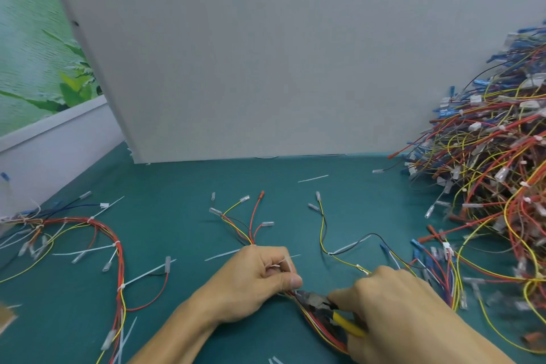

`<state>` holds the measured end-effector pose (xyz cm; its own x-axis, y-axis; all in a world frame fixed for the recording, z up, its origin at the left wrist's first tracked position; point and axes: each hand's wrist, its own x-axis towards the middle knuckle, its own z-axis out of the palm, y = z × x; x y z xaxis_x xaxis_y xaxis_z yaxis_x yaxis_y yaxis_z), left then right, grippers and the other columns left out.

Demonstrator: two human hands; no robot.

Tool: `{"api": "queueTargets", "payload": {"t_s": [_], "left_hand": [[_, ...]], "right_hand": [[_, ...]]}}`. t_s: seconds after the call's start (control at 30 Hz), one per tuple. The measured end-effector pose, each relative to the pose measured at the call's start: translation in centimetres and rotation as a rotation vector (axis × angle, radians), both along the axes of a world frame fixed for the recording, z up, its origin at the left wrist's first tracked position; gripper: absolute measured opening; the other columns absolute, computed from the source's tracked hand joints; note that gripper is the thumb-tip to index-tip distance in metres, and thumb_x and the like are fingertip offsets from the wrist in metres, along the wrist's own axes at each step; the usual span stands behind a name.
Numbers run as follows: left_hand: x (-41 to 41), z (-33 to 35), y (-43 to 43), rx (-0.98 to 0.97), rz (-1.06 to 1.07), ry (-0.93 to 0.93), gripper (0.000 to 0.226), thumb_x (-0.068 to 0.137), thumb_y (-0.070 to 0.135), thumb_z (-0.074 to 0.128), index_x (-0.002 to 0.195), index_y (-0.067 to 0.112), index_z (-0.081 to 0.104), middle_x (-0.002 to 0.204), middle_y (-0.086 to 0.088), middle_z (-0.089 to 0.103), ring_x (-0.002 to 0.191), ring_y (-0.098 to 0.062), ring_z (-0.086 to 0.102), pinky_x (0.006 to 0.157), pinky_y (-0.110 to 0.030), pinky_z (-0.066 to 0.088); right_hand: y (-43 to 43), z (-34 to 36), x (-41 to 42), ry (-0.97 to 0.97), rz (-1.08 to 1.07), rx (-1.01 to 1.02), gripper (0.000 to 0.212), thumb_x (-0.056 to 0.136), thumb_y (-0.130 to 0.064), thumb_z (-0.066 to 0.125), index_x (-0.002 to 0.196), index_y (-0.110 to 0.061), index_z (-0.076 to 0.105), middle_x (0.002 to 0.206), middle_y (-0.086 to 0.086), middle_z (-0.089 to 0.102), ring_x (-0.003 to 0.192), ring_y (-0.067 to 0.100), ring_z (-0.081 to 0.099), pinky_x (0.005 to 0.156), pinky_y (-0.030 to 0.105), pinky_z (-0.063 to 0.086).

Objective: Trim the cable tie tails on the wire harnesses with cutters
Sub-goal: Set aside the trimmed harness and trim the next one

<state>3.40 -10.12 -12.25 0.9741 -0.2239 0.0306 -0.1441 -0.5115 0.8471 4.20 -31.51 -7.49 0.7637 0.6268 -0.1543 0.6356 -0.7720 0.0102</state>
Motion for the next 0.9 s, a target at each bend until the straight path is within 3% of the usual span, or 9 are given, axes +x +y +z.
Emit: {"api": "queueTargets", "payload": {"t_s": [0.1,0.23,0.37,0.5,0.57,0.63,0.7,0.8,0.9], "left_hand": [[-0.1,0.0,0.0,-0.022,0.007,-0.005,0.015,0.081,0.033,0.066,0.071,0.022,0.064,0.055,0.007,0.048,0.054,-0.011,0.034,0.055,-0.025,0.029],[-0.1,-0.1,0.1,-0.042,0.028,-0.026,0.018,0.08,0.036,0.065,0.072,0.021,0.063,0.054,0.003,0.039,0.055,-0.015,0.028,0.054,-0.029,0.024],[0.1,-0.3,0.2,-0.051,0.026,-0.022,0.016,0.078,0.038,0.066,0.071,0.025,0.063,0.054,0.006,0.041,0.055,-0.013,0.03,0.055,-0.027,0.025],[0.3,-0.4,0.4,-0.083,0.027,-0.003,0.017,0.078,0.039,0.065,0.073,0.023,0.063,0.06,-0.001,0.056,0.06,-0.014,0.042,0.061,-0.029,0.033],[0.2,-0.4,0.5,-0.164,0.018,0.008,0.016,0.078,0.038,0.065,0.072,0.023,0.064,0.066,-0.005,0.061,0.066,-0.017,0.051,0.067,-0.032,0.039],[0.2,-0.3,0.4,-0.285,0.058,-0.01,0.015,0.08,0.033,0.064,0.068,0.024,0.062,0.062,-0.002,0.052,0.064,-0.018,0.048,0.066,-0.035,0.039],[0.5,-0.1,0.4,-0.483,0.189,-0.066,0.018,0.081,0.029,0.059,0.066,0.021,0.056,0.06,-0.002,0.039,0.059,-0.016,0.036,0.061,-0.032,0.031],[1.0,0.2,1.9,-0.806,0.446,-0.192,0.023,0.088,0.013,0.044,0.066,0.01,0.05,0.059,-0.004,0.045,0.057,-0.016,0.042,0.059,-0.031,0.033],[1.6,0.4,3.7,-0.83,0.633,-0.244,0.03,0.094,-0.002,0.03,0.078,0.005,0.055,0.056,-0.001,0.05,0.054,-0.016,0.047,0.053,-0.027,0.04]], "right_hand": [[-0.1,-0.2,0.0,0.006,-0.004,0.021,0.034,0.085,-0.038,0.049,0.119,-0.034,0.05,0.069,-0.001,0.033,0.079,0.032,0.04,0.055,0.026,0.027],[0.0,-0.6,0.0,-0.018,-0.014,0.029,0.036,0.086,-0.039,0.048,0.122,-0.036,0.048,0.084,0.004,0.044,0.081,0.031,0.039,0.066,0.029,0.032],[0.2,-0.5,0.0,0.012,-0.02,0.0,0.036,0.085,-0.035,0.051,0.121,-0.035,0.049,0.088,0.003,0.042,0.083,0.03,0.039,0.063,0.031,0.03],[0.4,-0.5,0.1,0.046,-0.013,-0.018,0.03,0.084,-0.03,0.051,0.114,-0.03,0.051,0.087,0.004,0.042,0.083,0.03,0.04,0.056,0.027,0.027],[0.5,-0.4,0.1,0.057,-0.024,-0.007,0.026,0.085,-0.031,0.051,0.111,-0.028,0.051,0.088,0.006,0.043,0.084,0.031,0.04,0.054,0.025,0.025],[0.1,-0.1,0.1,0.045,-0.031,0.043,0.025,0.085,-0.038,0.049,0.108,-0.027,0.048,0.096,0.002,0.051,0.087,0.031,0.043,0.058,0.029,0.031],[-0.4,0.4,0.3,0.051,-0.032,0.137,0.021,0.086,-0.041,0.045,0.1,-0.025,0.044,0.099,-0.005,0.051,0.089,0.027,0.045,0.061,0.03,0.033],[-0.7,1.2,0.3,0.124,-0.03,0.264,0.015,0.086,-0.036,0.041,0.096,-0.024,0.037,0.096,-0.007,0.045,0.09,0.02,0.047,0.066,0.03,0.036],[0.6,1.5,0.0,0.127,-0.062,0.336,0.012,0.086,-0.031,0.04,0.091,-0.026,0.03,0.092,-0.008,0.038,0.089,0.023,0.043,0.073,0.034,0.038]]}}
